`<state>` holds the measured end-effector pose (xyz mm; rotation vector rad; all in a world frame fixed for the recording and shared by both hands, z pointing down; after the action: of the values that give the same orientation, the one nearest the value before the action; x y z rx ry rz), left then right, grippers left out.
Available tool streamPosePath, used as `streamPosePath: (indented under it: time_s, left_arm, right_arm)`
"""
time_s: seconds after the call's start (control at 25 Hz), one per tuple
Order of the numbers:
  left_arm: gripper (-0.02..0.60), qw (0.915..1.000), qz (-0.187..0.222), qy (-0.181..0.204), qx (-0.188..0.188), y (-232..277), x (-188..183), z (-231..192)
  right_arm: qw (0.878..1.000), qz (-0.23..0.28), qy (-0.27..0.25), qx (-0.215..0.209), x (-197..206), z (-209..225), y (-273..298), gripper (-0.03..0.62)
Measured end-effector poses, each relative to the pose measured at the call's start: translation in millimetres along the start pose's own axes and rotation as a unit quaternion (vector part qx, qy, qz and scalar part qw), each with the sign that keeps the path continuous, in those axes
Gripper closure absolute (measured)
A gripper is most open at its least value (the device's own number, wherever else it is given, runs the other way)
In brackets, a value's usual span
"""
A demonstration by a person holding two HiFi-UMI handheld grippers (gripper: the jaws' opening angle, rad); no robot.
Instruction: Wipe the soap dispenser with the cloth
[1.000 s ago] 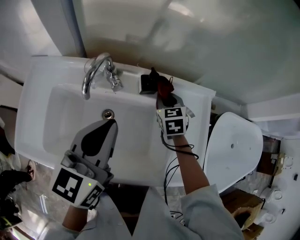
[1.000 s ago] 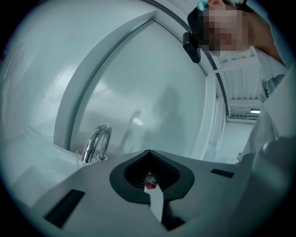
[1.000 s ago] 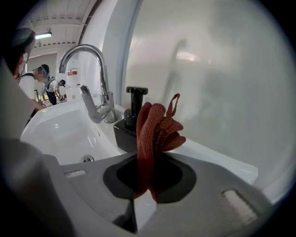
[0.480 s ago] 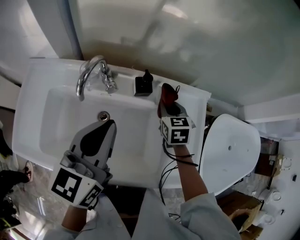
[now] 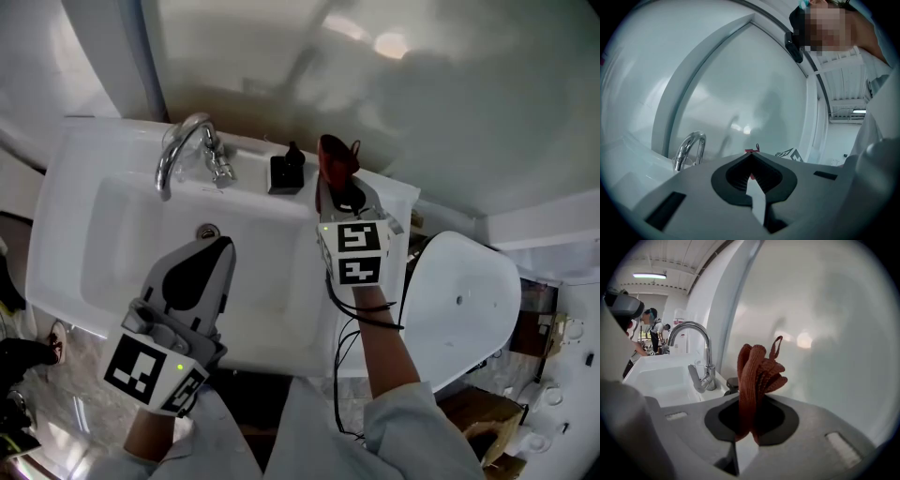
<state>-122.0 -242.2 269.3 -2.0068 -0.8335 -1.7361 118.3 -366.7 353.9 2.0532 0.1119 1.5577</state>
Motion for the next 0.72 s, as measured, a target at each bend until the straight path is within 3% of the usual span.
streamPosePath:
  time_s: [0.28,0.72]
  left_arm:
    - [0.584,0.9999,-0.001,-0.004,-0.011,-7.1,2.0,-1.6]
    - [0.584,0.9998,-0.005,-0.006,-0.018,-12.1,5.2,-7.0]
  right_arm:
    - [0.998,0.006,-0.055,-0.012,-21.5,-16.8,16.8,0.539]
    - [0.993,-0.026,-0.115,-0.015,4.7,-47.1,22.2,0.539]
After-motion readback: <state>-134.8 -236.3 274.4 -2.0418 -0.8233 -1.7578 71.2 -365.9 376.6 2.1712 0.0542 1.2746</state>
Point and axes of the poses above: the fingertips, and each gripper's own axes: y forward along the fingers, z to its right, x out of its underside, the point moved 9 cm from there along -y, backward along the fingers, and after that the axes turned 6 degrees about y, right-handed, at the moved point
